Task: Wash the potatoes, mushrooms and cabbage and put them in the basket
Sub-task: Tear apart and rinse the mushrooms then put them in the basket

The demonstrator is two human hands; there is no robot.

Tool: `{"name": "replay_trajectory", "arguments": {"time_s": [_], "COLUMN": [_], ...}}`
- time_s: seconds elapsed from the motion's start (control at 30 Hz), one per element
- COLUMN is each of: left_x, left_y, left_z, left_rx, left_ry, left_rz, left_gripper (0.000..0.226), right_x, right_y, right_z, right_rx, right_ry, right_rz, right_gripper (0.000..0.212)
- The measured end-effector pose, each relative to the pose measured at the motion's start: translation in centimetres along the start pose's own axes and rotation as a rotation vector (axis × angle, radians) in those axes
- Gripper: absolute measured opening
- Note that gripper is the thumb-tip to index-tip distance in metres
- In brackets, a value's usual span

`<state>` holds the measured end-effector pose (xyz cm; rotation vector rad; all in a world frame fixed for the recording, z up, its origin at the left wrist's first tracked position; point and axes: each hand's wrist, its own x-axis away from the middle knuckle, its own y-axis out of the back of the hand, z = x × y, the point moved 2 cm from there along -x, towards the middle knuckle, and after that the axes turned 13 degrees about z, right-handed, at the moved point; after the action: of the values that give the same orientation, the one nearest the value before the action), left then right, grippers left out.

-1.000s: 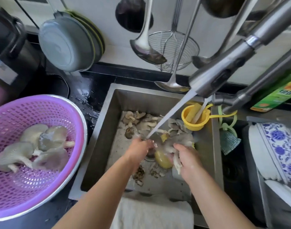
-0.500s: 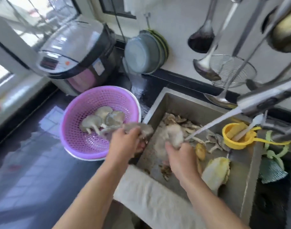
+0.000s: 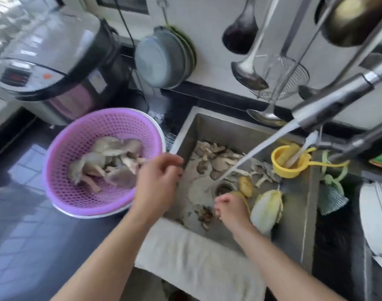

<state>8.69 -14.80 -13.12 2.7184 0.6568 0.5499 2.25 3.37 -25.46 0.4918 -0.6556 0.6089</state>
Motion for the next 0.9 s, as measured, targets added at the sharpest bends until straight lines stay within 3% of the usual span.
{"name": "replay_trajectory", "arguments": {"time_s": [0.1, 0.17, 0.37, 0.53, 0.63, 0.7, 0.8, 0.9], "left_x": [-2.5, -3.6, -4.7, -4.4, -3.9, -3.6, -3.4, -3.5], "left_y": [-7.4, -10.1, -12.6, -12.9, -12.4, -12.3, -12.3, -12.3], "left_z": [4.0, 7.0, 11.8, 12.5, 12.3, 12.0, 12.0, 11.9], "left_rx": [-0.047, -0.17, -0.27, -0.222, -0.164, -0.169, -0.174, -0.162], "left_ry": [0.3, 0.443, 0.555, 0.459, 0.445, 0.43, 0.403, 0.4], "left_rz": [0.324, 0.399, 0.235, 0.124, 0.078, 0.083, 0.116, 0.099], "left_gripper": [0.021, 0.019, 0.02, 0.018, 0.02, 0.022, 0.022, 0.024], "right_x": [-3.4, -5.9, -13.7, -18.0, -17.9, -17.1, -15.3, -12.7], "right_y": [6.3, 8.7, 9.9, 9.5, 10.0, 10.2, 11.4, 13.3], "right_z": [-3.1, -3.2, -1.3, -2.0, -1.1, 0.3, 1.7, 1.1], "right_rx": [0.277, 0.441, 0.981, 1.154, 1.268, 1.196, 0.964, 0.516], "right_ry": [-0.086, -0.042, 0.124, 0.05, 0.203, 0.254, 0.111, -0.058], "right_rz": [-0.074, -0.114, -0.172, -0.058, -0.141, -0.174, -0.186, -0.163], "right_gripper": [0.02, 0.016, 0.03, 0.029, 0.027, 0.03, 0.032, 0.026]}}
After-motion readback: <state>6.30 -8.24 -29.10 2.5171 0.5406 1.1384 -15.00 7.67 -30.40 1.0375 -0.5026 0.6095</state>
